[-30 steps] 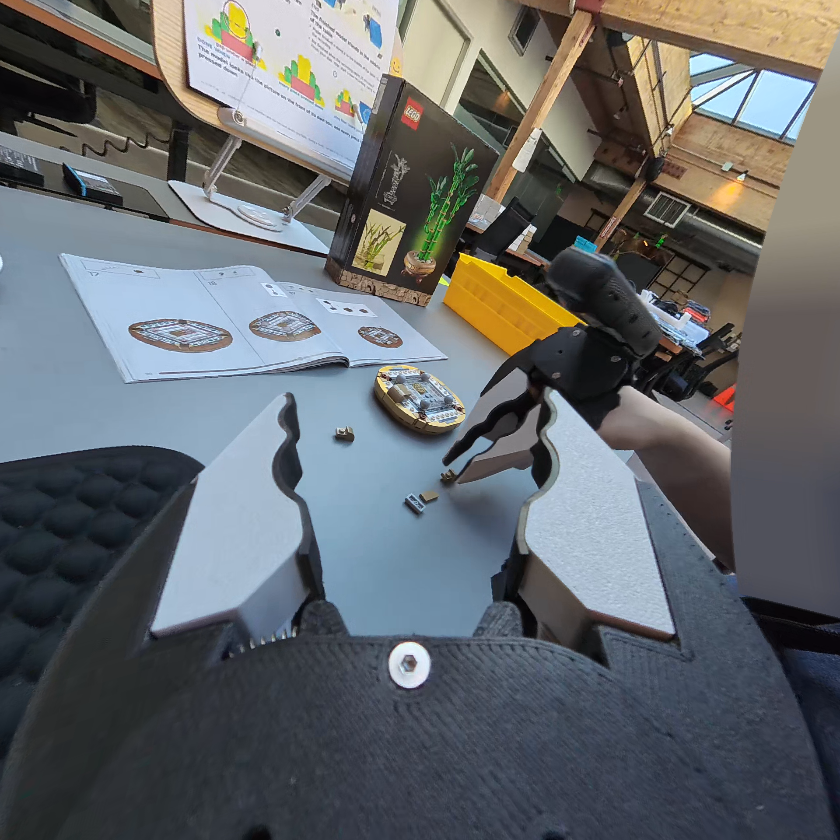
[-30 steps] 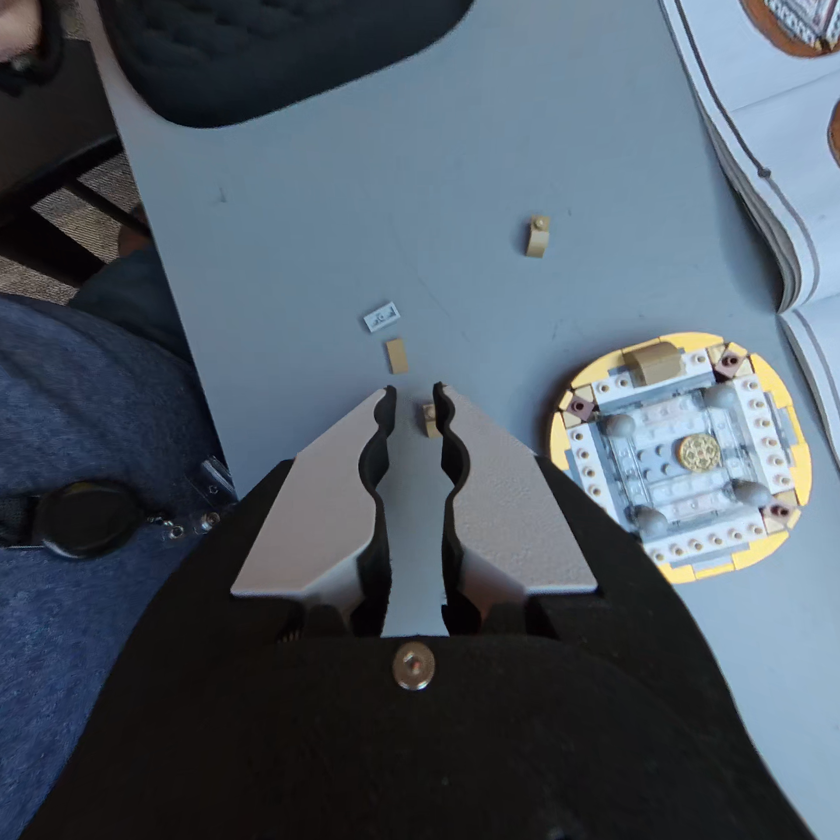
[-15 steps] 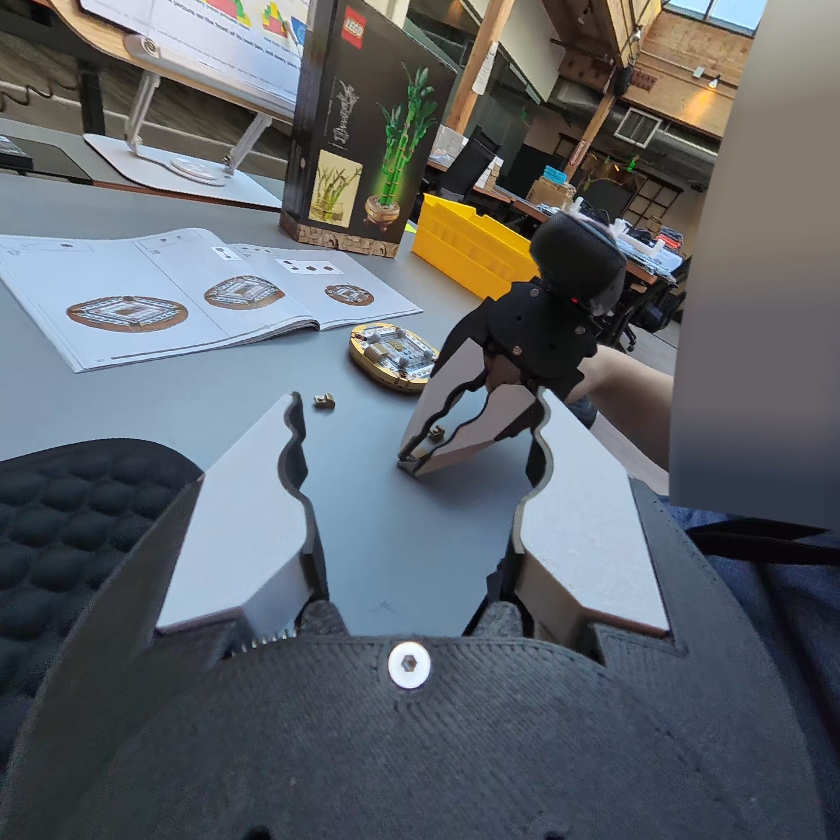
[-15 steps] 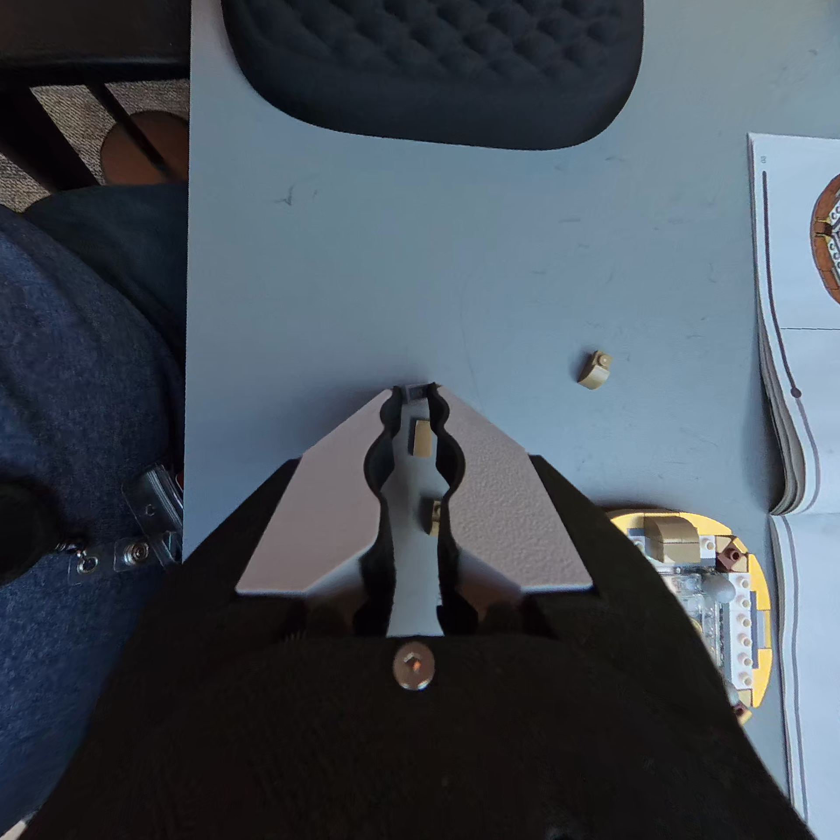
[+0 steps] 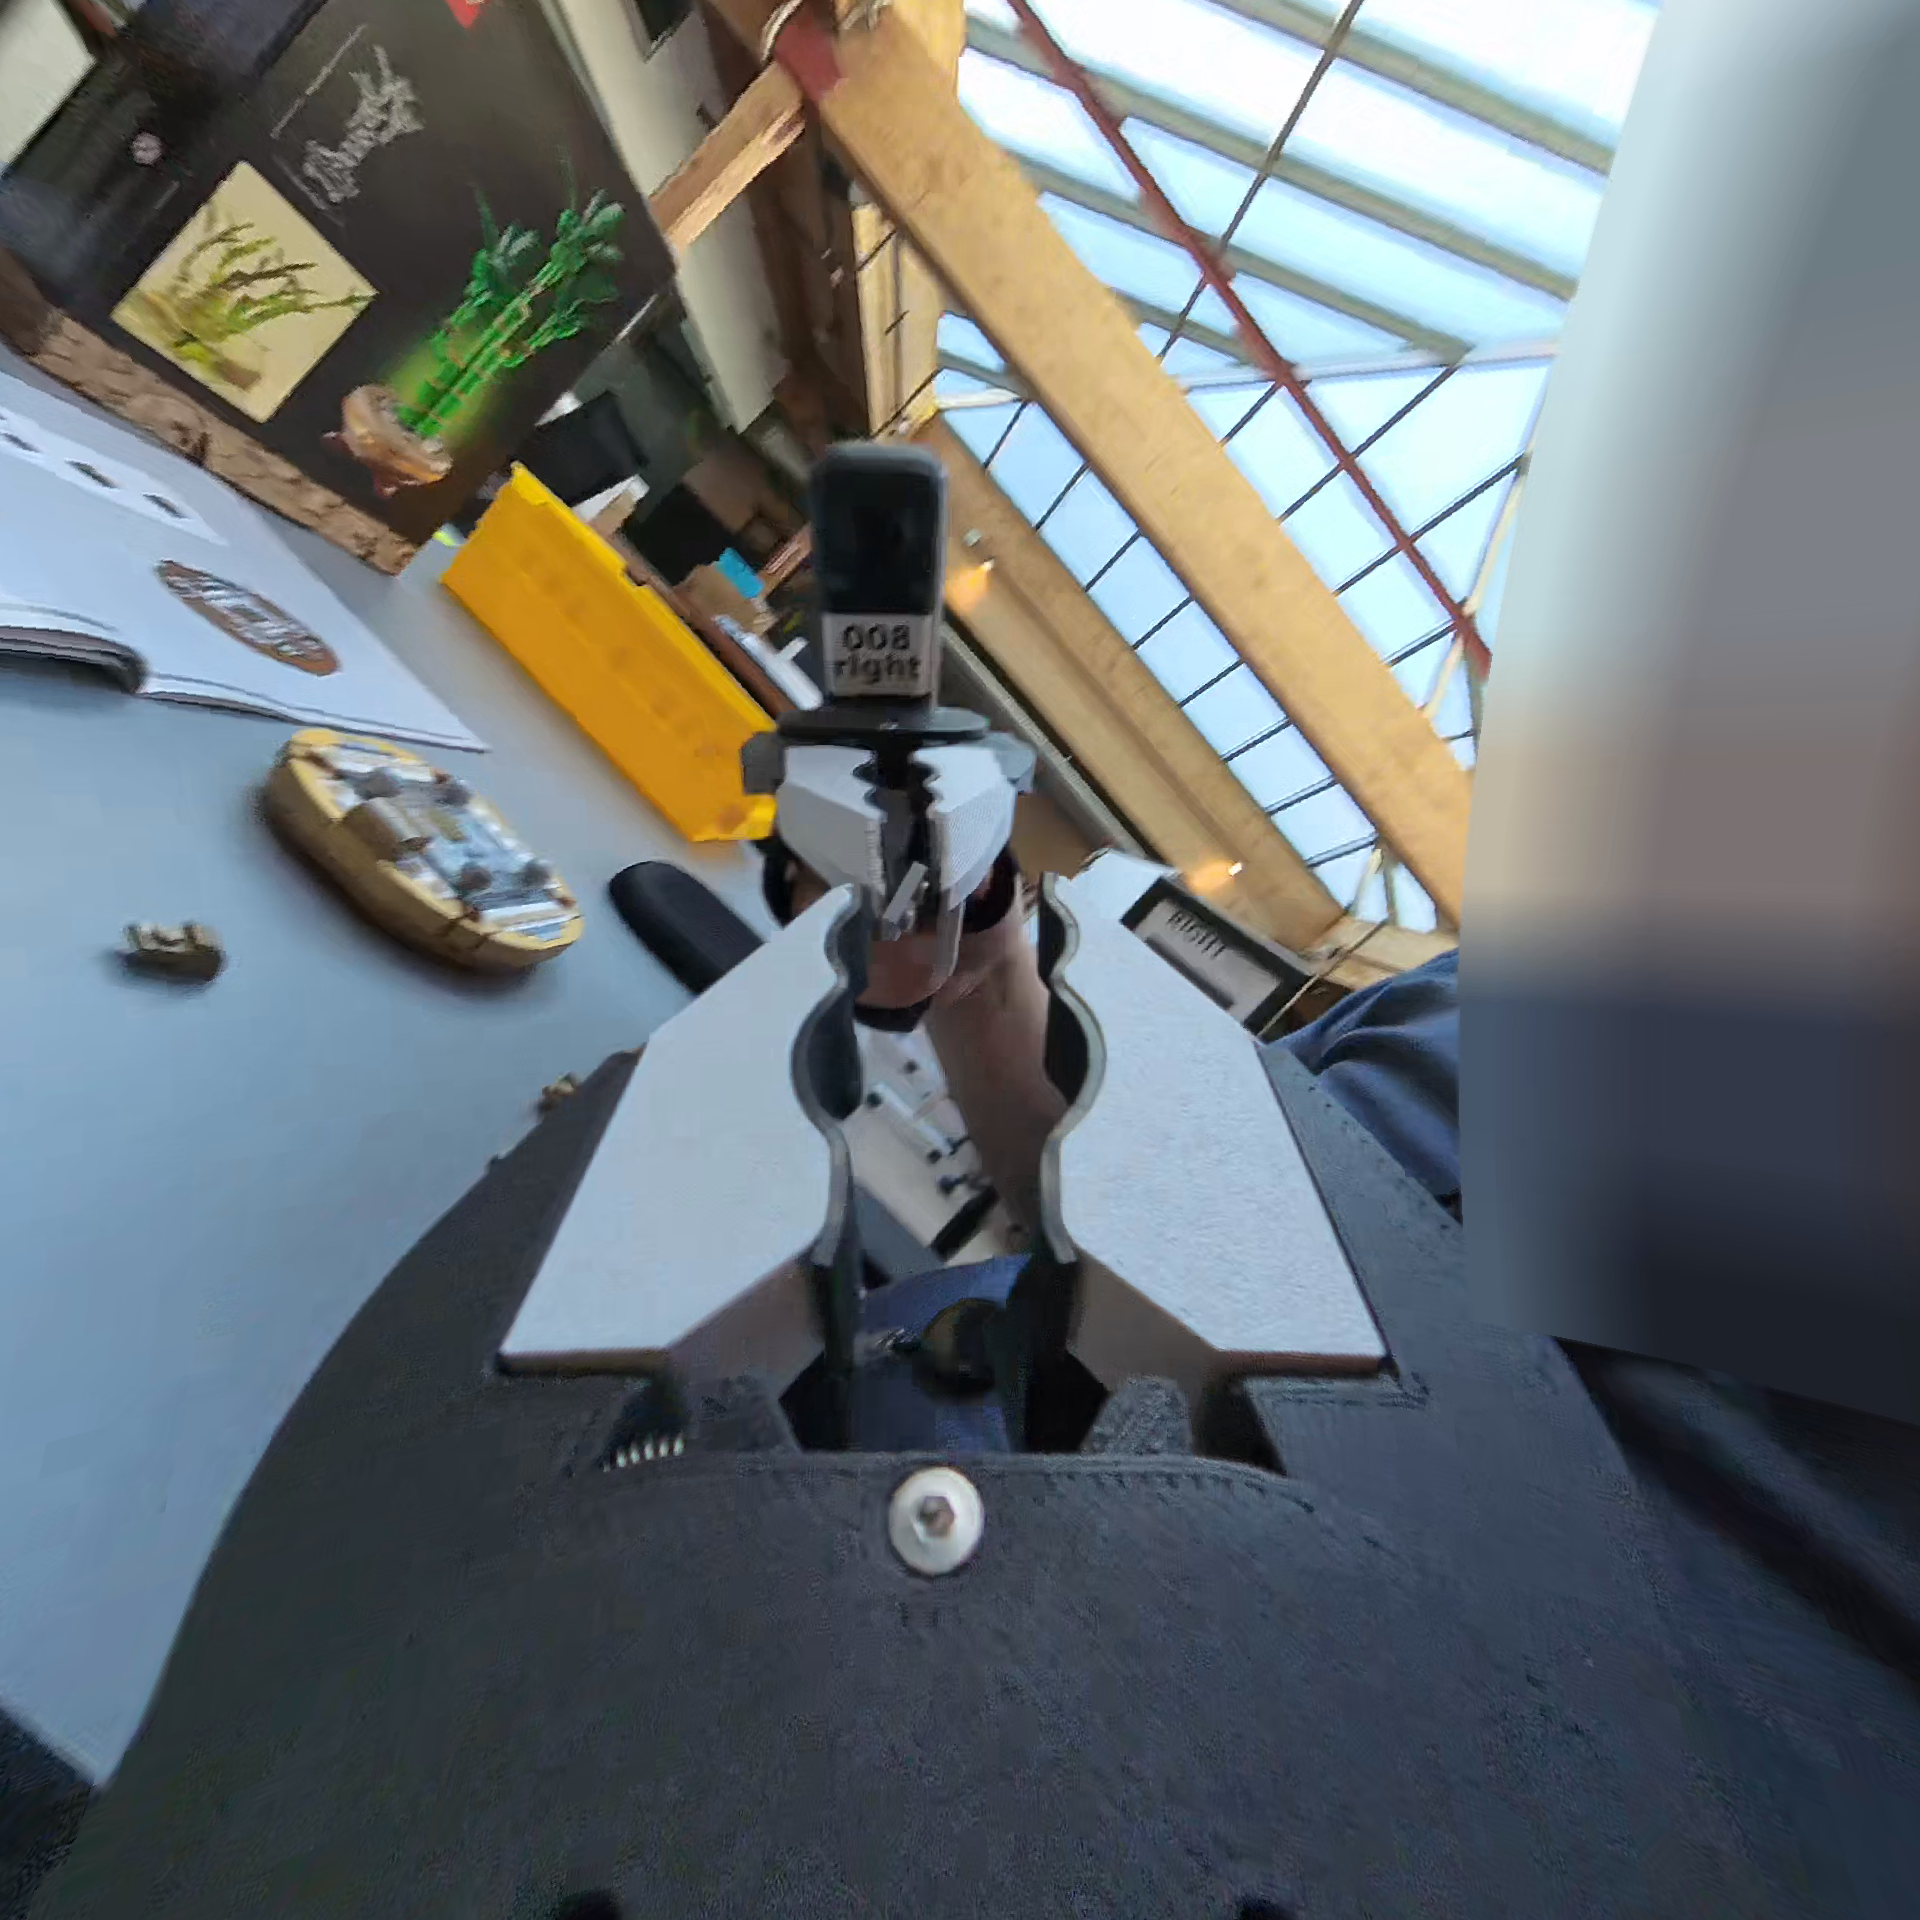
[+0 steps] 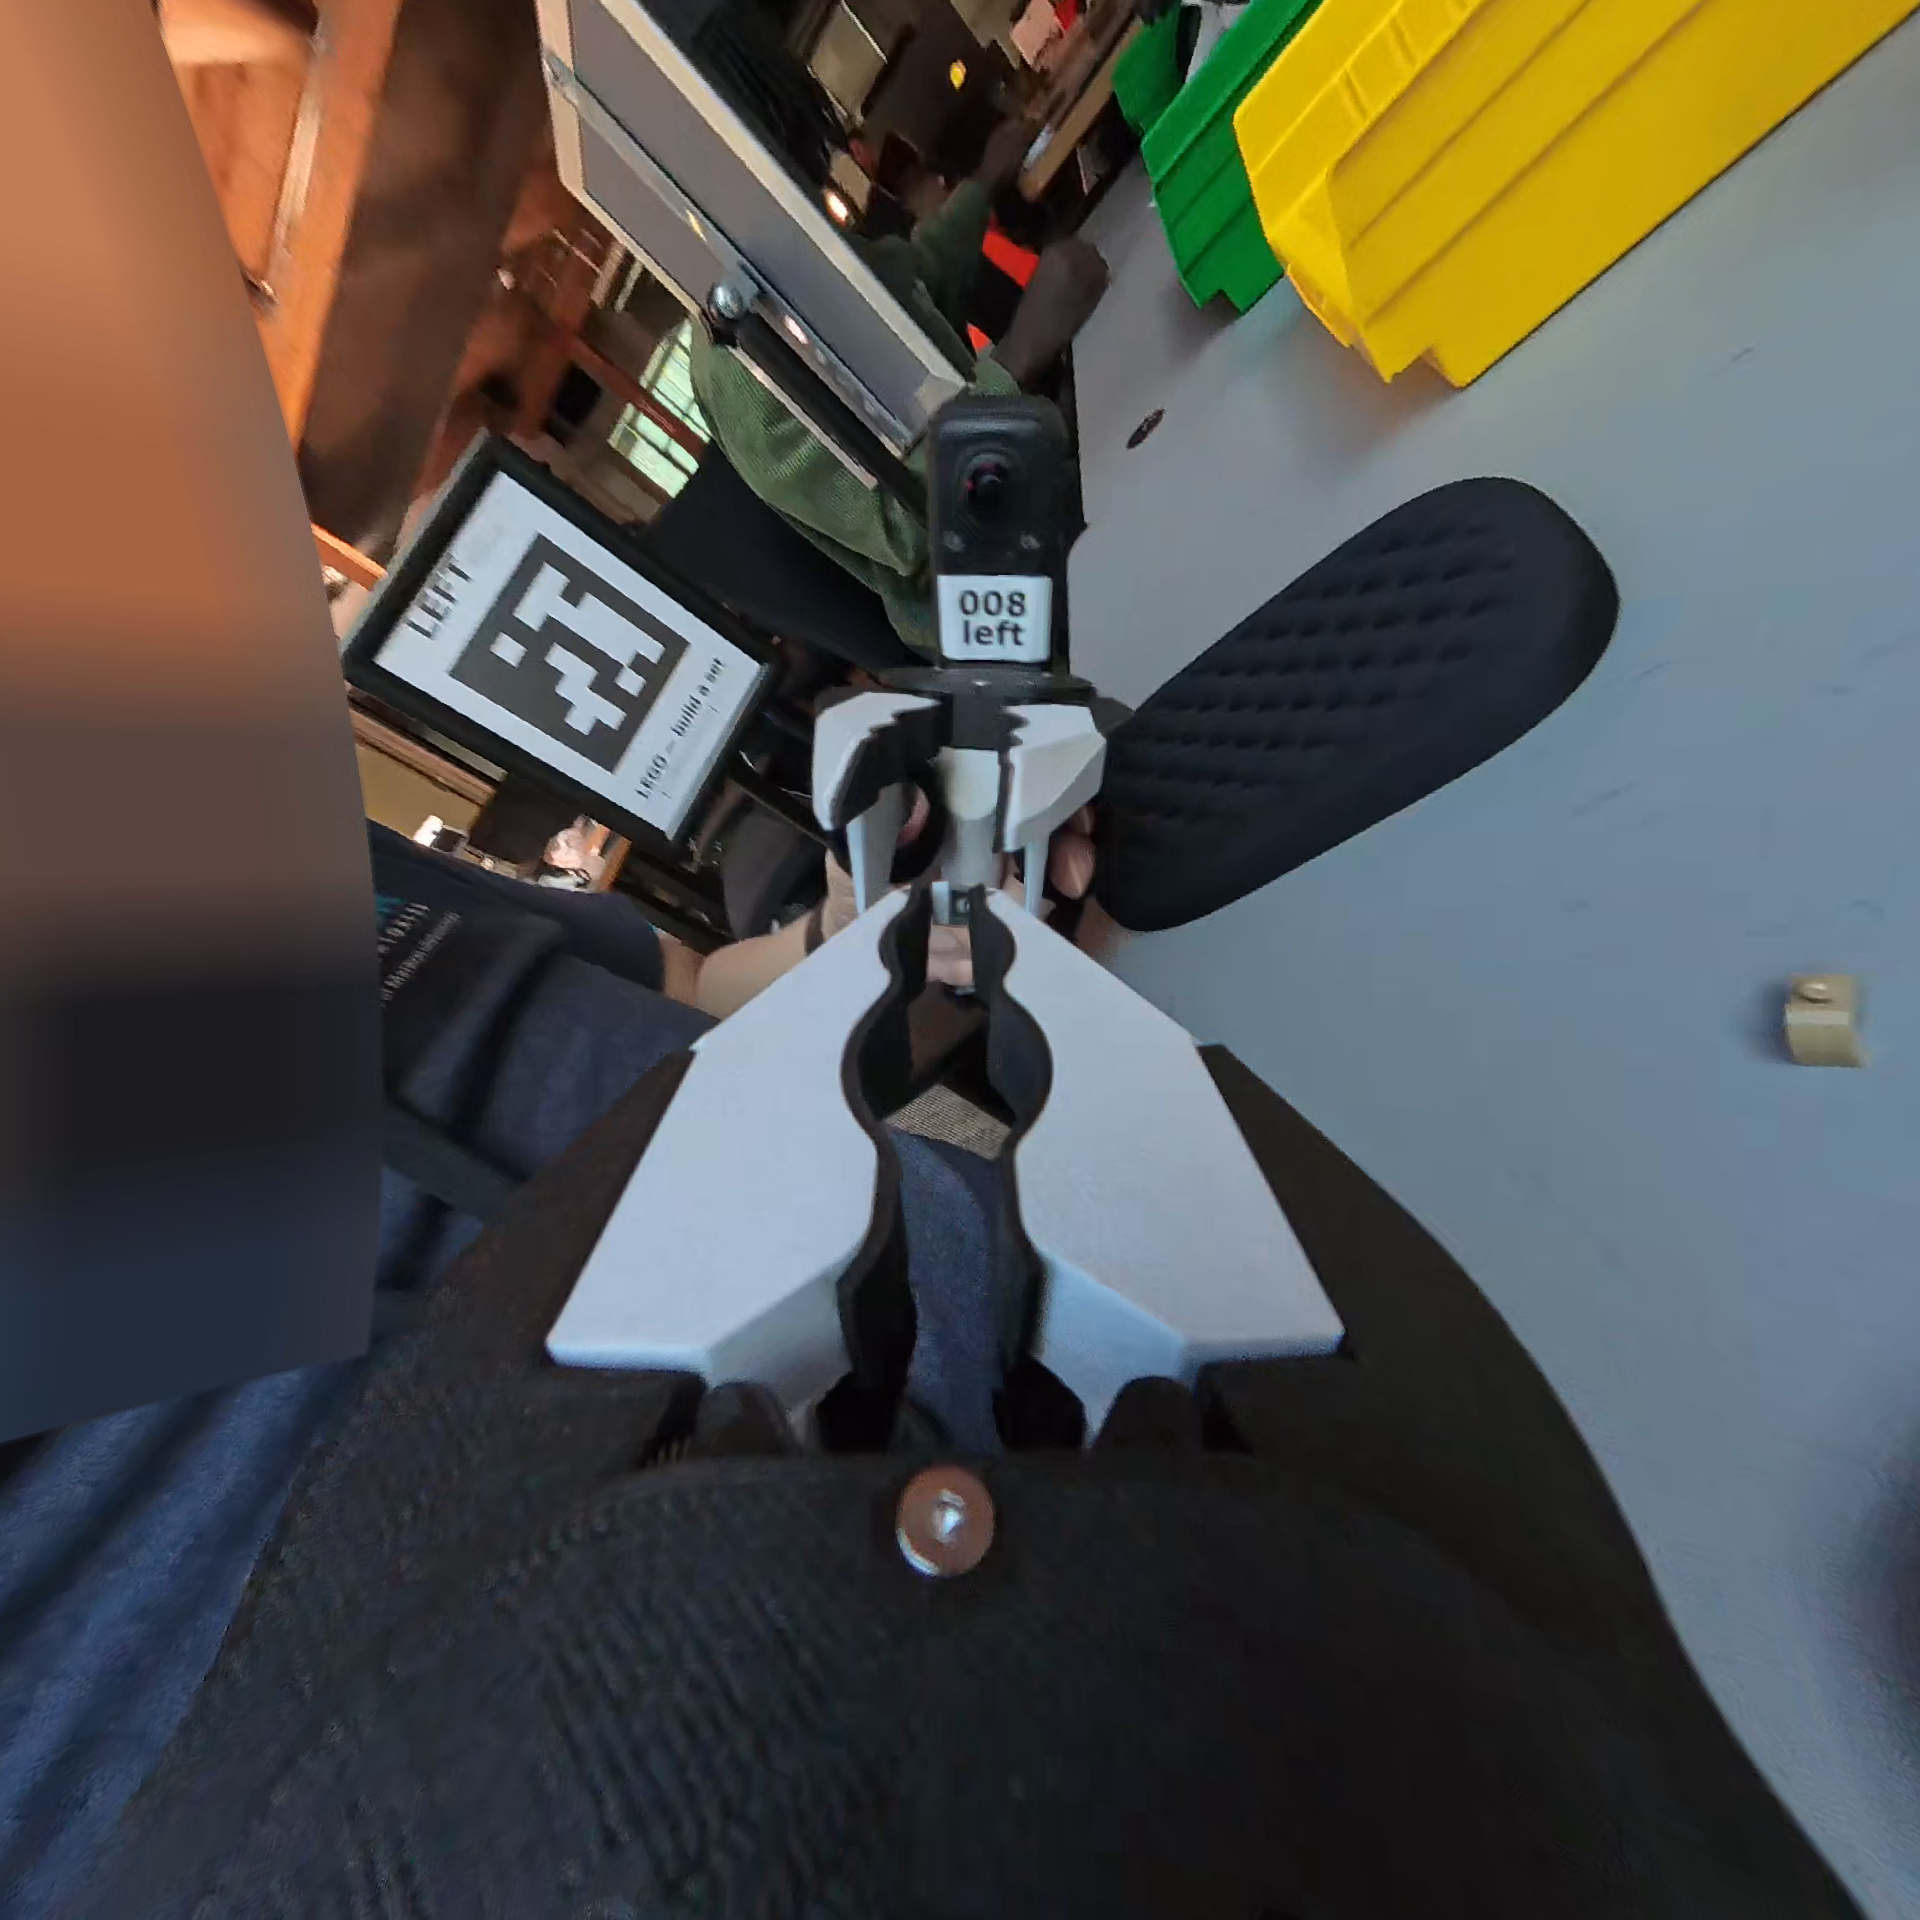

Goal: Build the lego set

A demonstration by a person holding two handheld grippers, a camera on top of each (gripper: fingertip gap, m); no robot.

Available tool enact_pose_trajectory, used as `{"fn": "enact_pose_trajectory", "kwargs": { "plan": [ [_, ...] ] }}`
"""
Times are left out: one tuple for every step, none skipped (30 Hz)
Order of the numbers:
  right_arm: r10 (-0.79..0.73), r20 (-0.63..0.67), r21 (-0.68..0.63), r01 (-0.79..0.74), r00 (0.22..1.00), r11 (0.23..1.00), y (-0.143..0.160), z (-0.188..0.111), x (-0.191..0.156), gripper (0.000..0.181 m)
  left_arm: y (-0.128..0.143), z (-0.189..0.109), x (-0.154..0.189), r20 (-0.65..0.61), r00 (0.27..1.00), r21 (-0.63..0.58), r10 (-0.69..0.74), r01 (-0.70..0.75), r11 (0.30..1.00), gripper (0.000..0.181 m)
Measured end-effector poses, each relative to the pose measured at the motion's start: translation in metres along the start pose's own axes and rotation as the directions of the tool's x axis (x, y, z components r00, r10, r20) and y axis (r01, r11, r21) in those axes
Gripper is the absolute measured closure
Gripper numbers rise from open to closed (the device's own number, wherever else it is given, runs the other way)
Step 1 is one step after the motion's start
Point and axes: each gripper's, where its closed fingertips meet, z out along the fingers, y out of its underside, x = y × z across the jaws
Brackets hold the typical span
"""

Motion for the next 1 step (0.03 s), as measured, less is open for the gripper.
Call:
{"fn": "enact_pose_trajectory", "kwargs": {
  "plan": [
    [0.042, 0.023, 0.026, -0.042, 0.999, 0.999, -0.0026, -0.0005, -0.002, 0.176, -0.0045, -0.0004, 0.0035, -0.049, 0.998, 0.04, -0.035, 0.037, 0.999, 0.159]
  ]
}}
